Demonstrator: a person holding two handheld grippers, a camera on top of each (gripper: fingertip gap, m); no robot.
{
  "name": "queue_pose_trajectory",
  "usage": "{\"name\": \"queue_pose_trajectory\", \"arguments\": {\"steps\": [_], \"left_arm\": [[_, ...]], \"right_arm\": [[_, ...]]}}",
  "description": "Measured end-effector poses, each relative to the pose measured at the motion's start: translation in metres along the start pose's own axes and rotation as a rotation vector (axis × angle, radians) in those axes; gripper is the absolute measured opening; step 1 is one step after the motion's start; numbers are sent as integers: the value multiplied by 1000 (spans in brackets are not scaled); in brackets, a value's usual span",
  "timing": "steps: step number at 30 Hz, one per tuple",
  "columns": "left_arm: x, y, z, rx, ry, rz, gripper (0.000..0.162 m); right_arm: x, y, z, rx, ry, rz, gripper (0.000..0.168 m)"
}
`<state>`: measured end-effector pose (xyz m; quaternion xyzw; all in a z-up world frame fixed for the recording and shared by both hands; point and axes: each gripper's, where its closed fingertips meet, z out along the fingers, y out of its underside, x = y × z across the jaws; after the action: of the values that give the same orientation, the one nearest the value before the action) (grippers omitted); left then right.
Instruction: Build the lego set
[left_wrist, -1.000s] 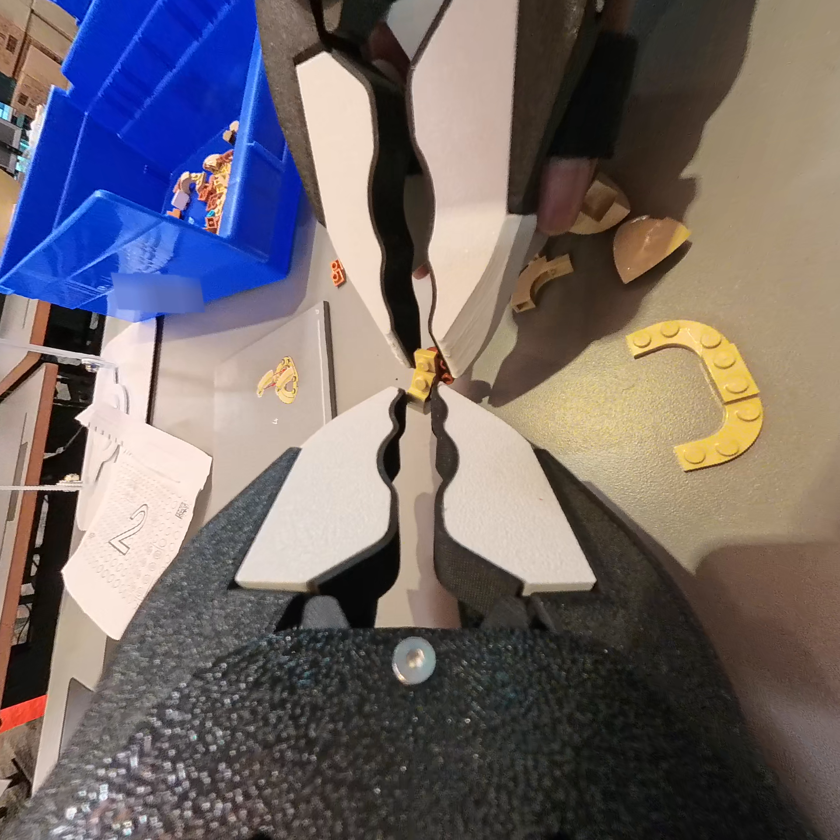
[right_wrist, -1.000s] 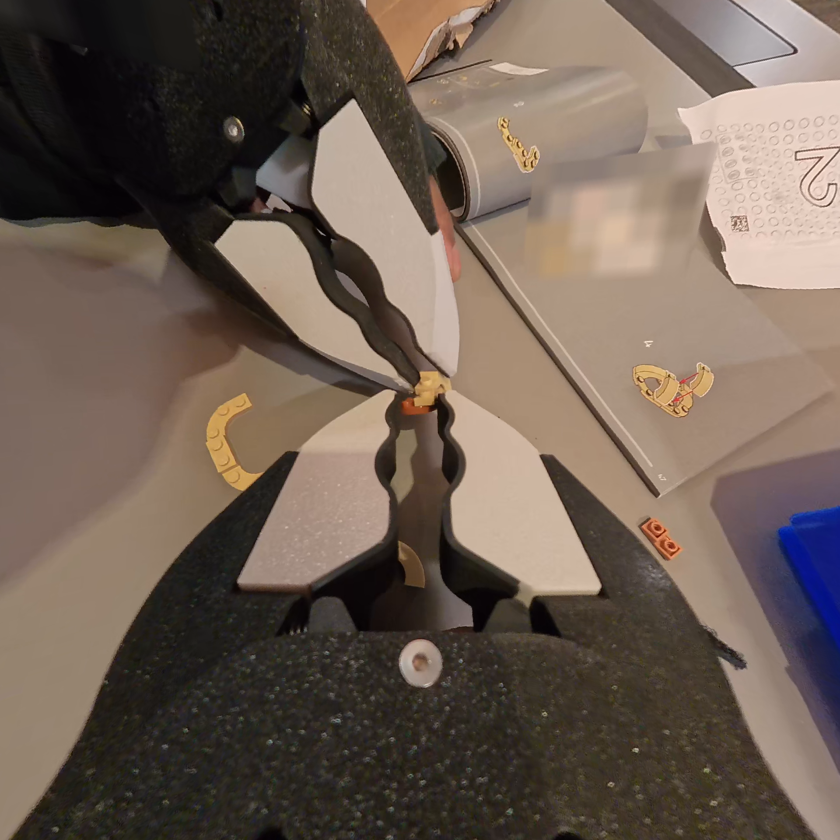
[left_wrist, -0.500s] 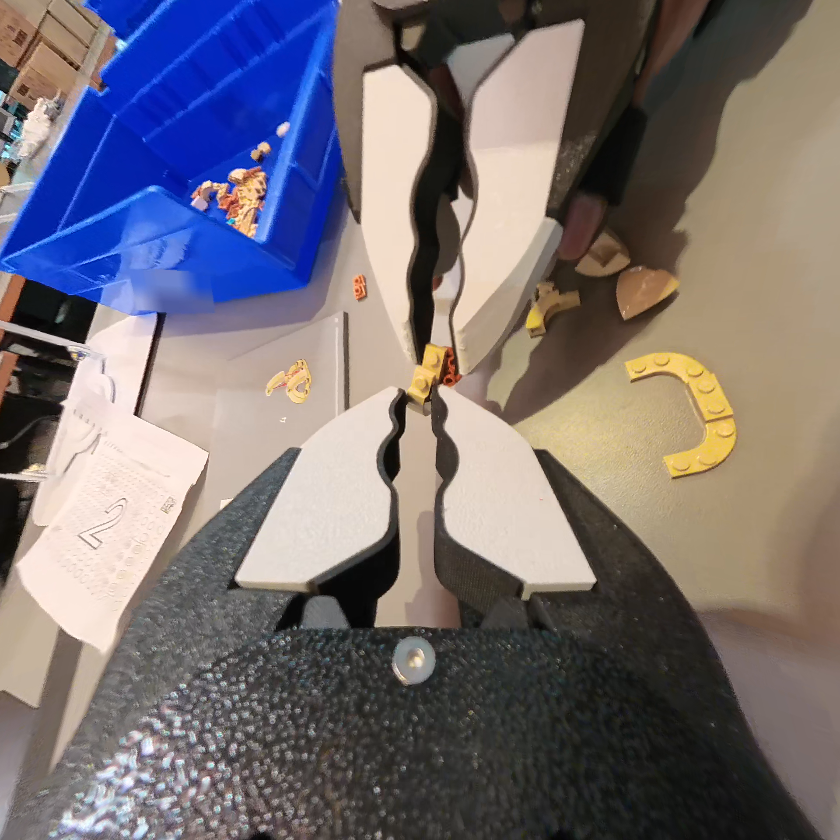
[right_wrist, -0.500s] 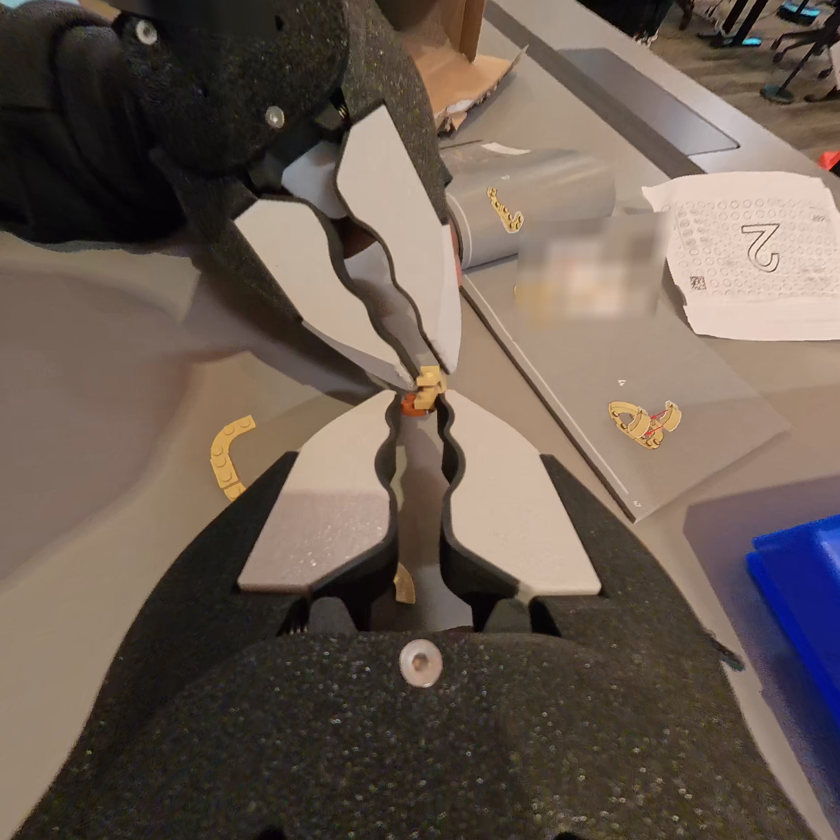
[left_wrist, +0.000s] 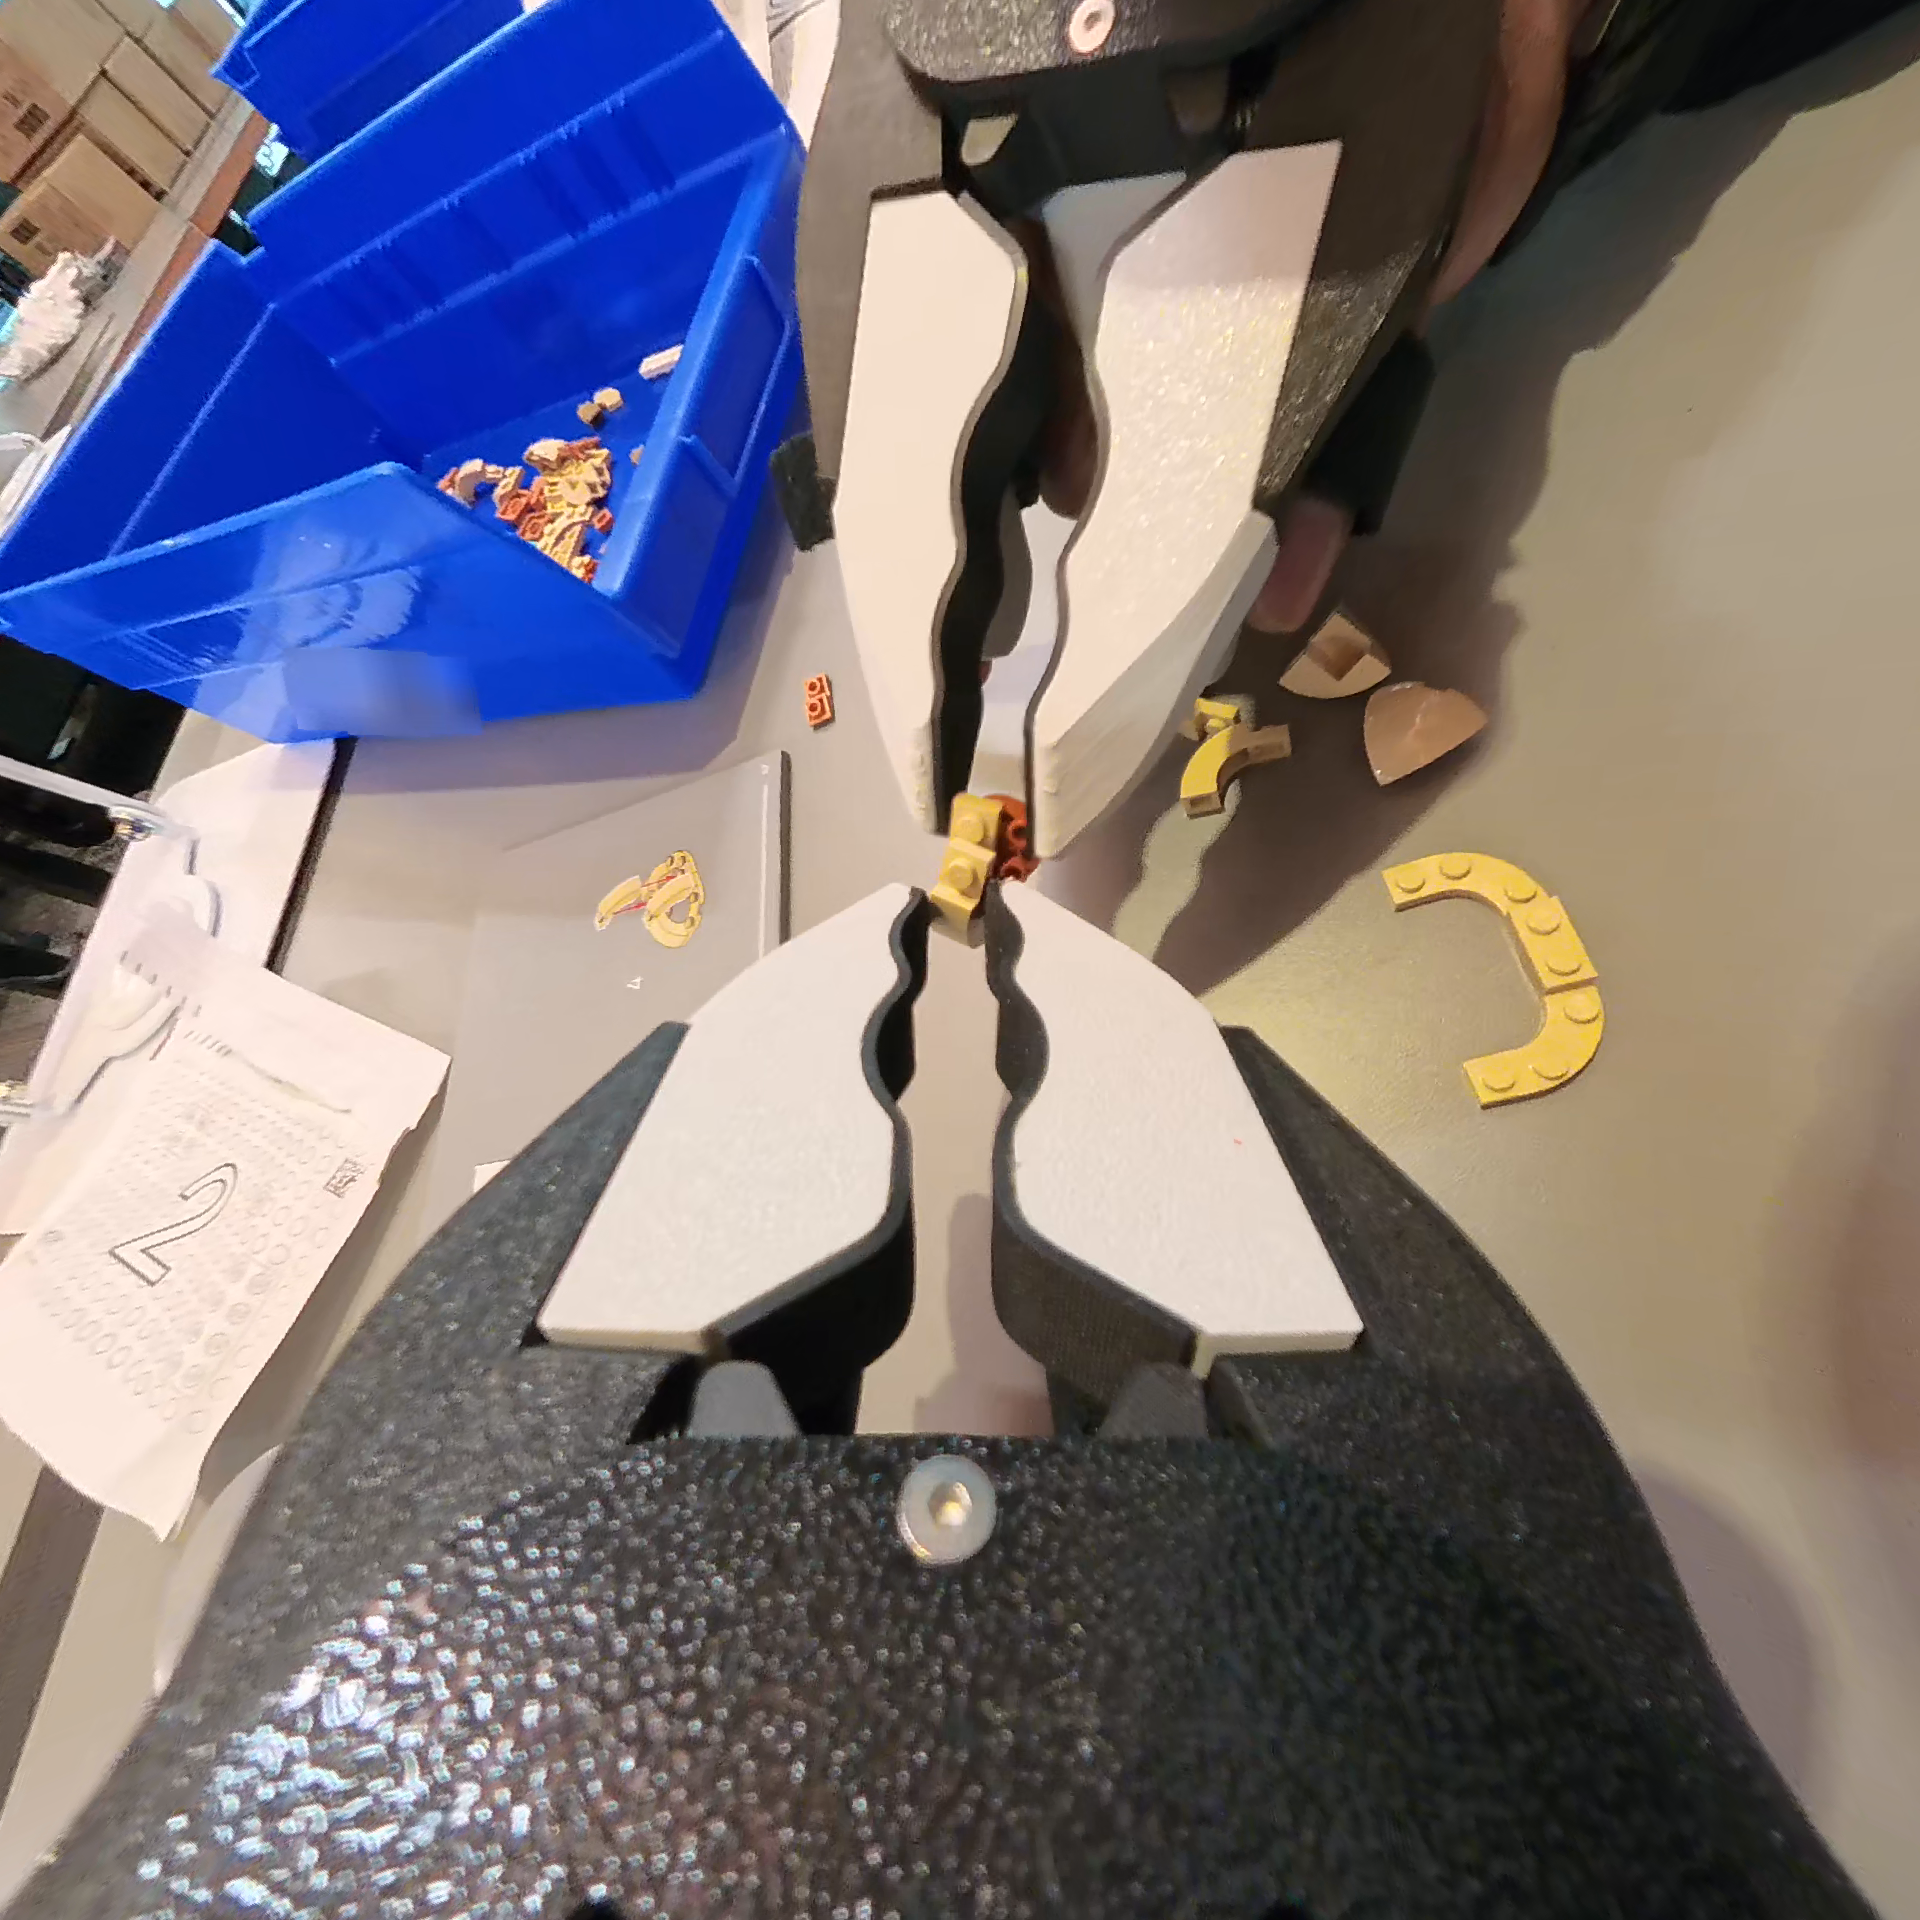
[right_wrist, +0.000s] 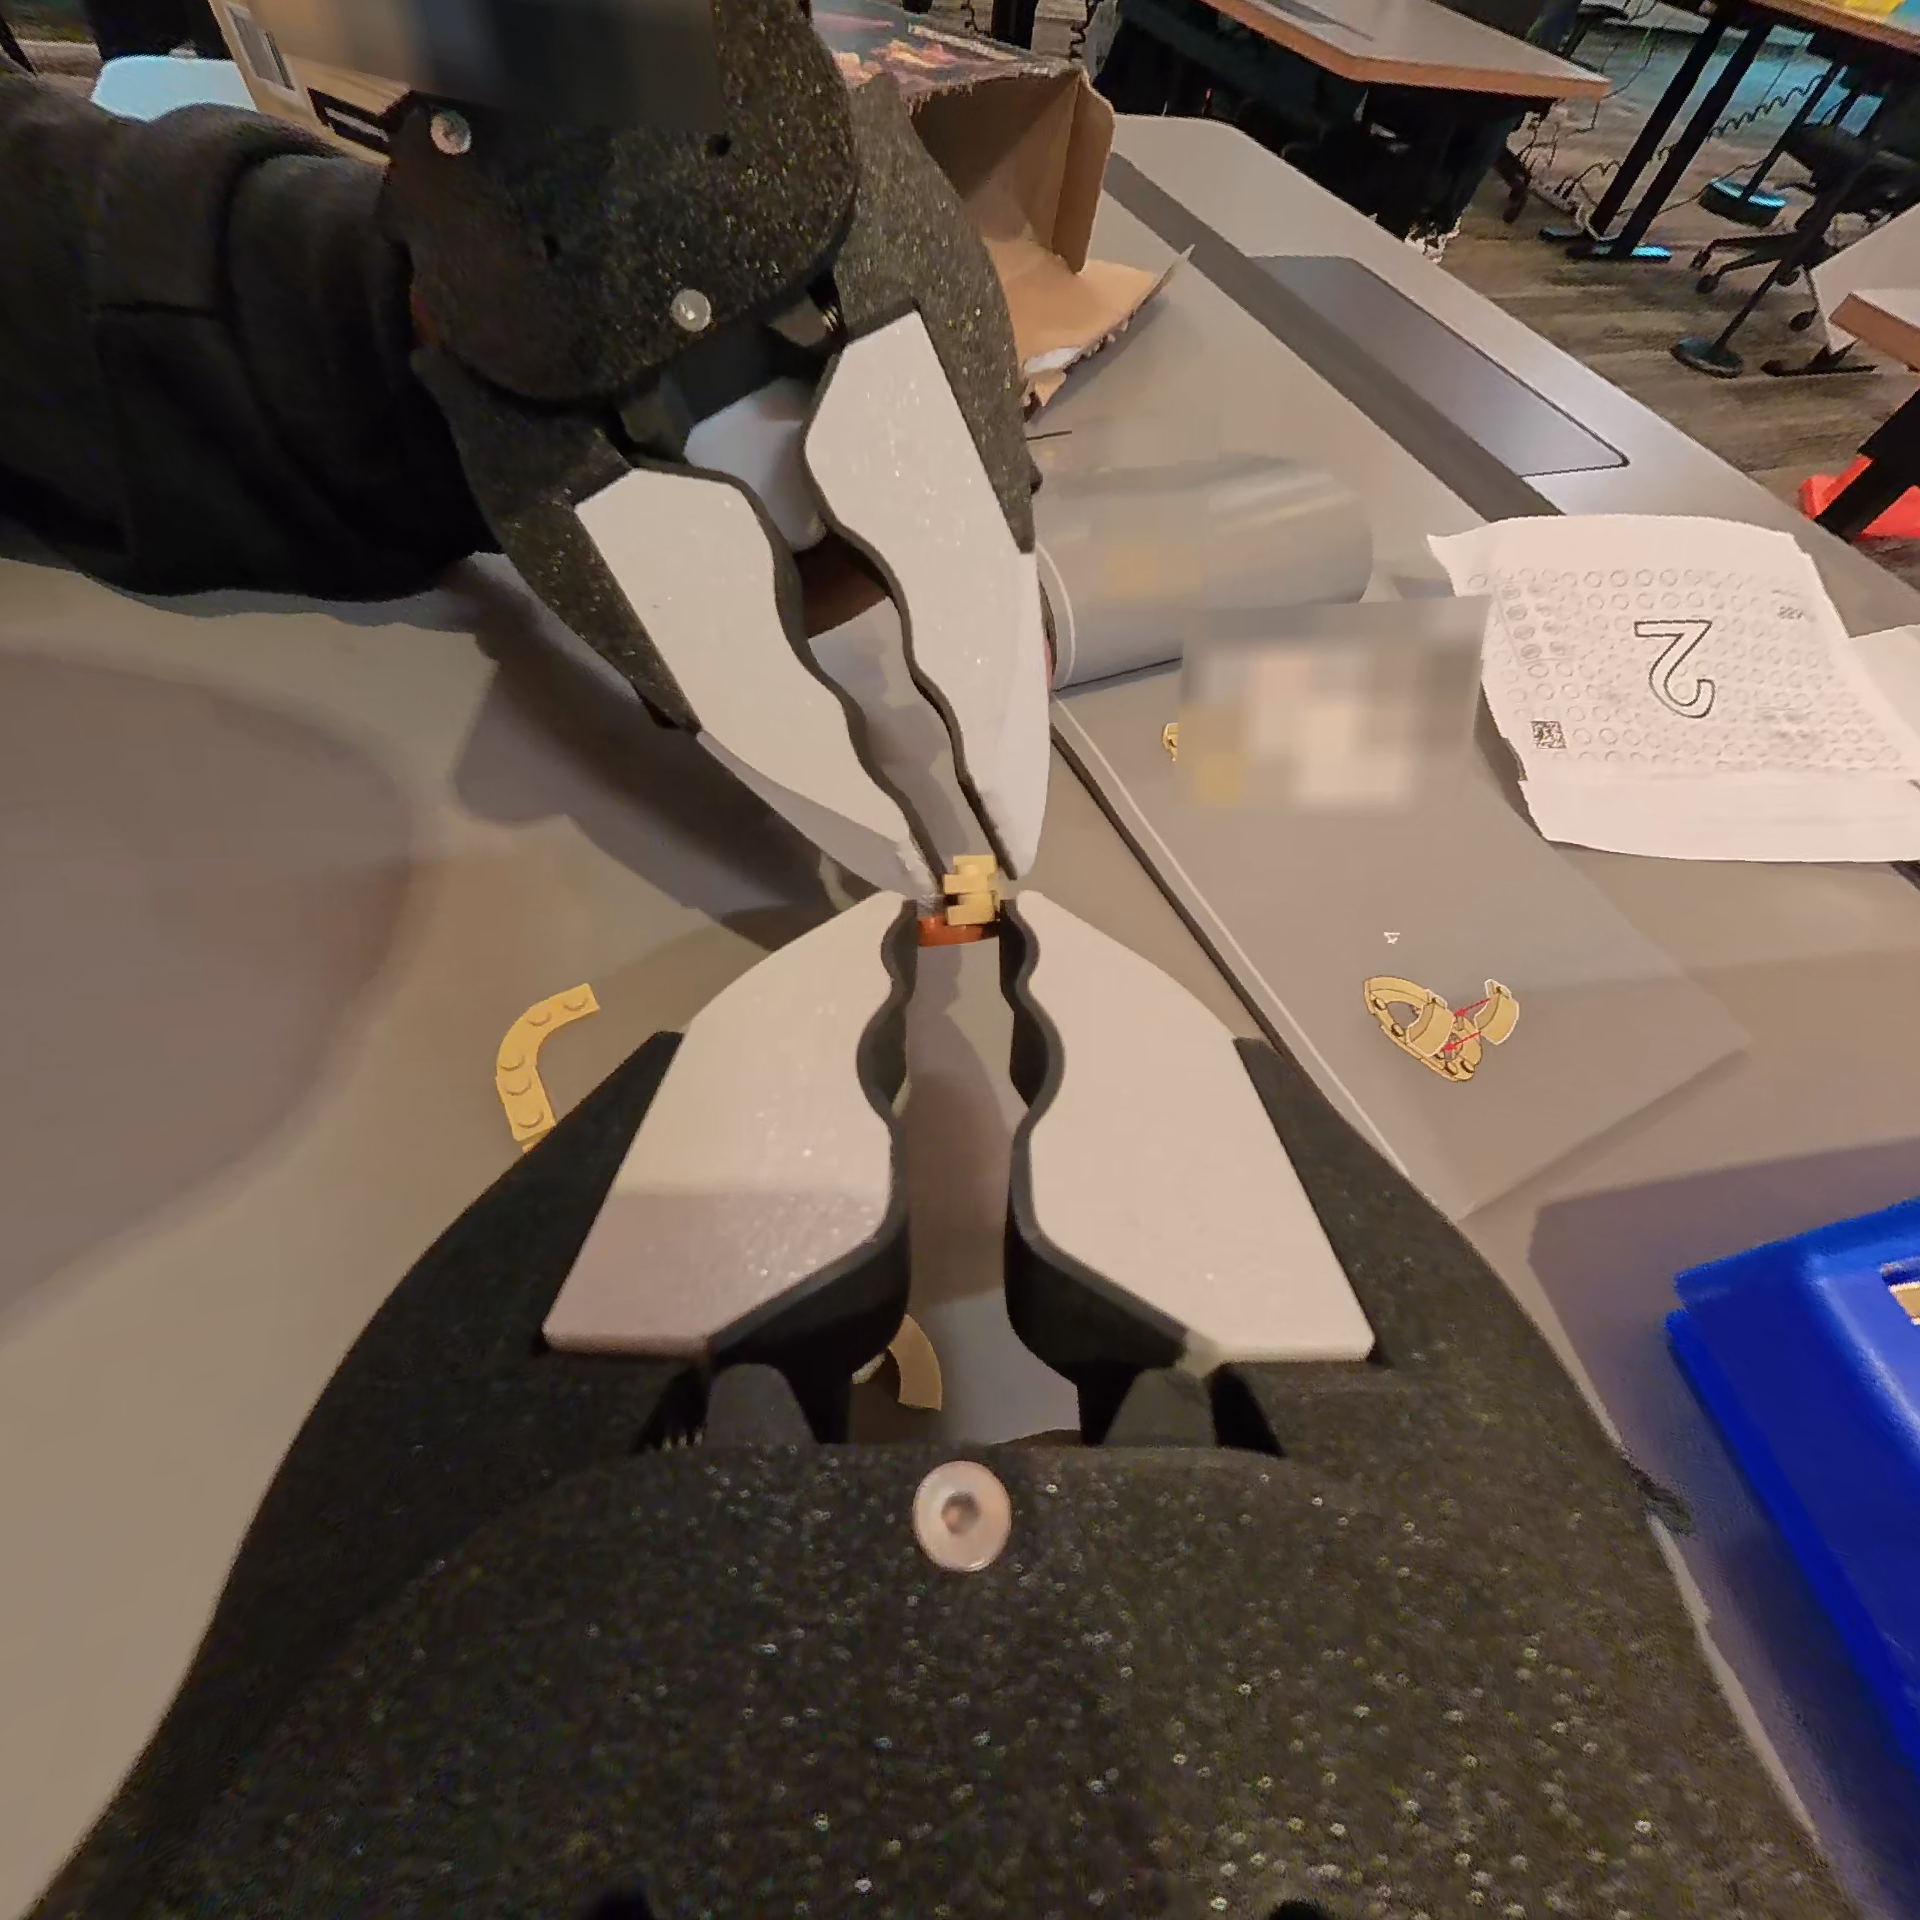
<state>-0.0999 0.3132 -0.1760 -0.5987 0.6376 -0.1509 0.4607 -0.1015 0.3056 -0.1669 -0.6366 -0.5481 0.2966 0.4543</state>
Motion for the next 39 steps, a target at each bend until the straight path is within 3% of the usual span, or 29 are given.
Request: {"name": "queue_pose_trajectory", "arguments": {"steps": [13, 28, 39], "left_arm": [[3, -3, -4, 76, 81, -89, 8], [8, -2, -4, 23, 73, -12, 8], [8, -16, -8, 192, 131, -125, 8]], "right_arm": [[-3, -7, -3, 59, -54, 61, 14], [-8, -10, -3, 70, -81, 62, 14], [-6, -23, -10, 158, -91, 81, 14]]}}
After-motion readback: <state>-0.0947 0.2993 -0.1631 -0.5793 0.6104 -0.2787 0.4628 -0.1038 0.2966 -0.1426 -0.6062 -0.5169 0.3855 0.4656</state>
